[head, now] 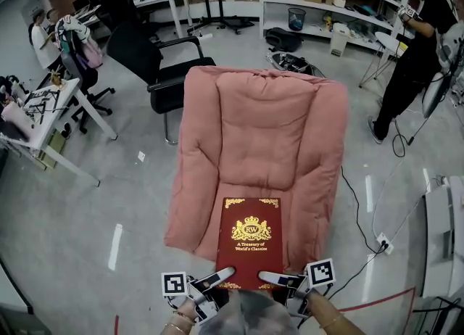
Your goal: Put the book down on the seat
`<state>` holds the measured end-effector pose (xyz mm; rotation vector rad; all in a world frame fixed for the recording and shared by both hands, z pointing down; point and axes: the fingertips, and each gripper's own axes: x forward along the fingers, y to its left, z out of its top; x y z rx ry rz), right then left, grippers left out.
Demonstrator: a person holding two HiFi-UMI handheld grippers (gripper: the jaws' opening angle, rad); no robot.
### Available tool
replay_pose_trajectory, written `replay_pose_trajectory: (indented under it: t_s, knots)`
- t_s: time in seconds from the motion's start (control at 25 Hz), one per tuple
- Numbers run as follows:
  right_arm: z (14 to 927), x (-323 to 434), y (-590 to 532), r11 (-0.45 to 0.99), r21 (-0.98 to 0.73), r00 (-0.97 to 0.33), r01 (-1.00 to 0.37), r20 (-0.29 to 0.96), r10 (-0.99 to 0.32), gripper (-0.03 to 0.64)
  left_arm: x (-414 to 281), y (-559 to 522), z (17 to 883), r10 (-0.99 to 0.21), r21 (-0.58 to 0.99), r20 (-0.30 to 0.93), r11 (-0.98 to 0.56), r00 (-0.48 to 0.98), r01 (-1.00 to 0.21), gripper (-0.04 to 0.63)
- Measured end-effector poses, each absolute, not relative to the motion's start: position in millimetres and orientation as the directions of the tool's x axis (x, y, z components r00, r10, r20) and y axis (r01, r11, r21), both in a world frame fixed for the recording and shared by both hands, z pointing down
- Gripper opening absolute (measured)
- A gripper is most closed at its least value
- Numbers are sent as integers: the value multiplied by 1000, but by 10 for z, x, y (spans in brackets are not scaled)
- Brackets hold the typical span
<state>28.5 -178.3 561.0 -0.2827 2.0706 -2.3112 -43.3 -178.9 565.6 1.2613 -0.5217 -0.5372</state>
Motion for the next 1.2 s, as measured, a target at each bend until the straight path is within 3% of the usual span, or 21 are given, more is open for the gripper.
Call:
replay_pose_trajectory:
  t_s: [1.2]
  knots:
    - [6902, -42, -2265, -259, -960, -974, -106, 153, -170, 259, -741, -2296, 6971, -584, 925, 203, 378, 786, 42, 244]
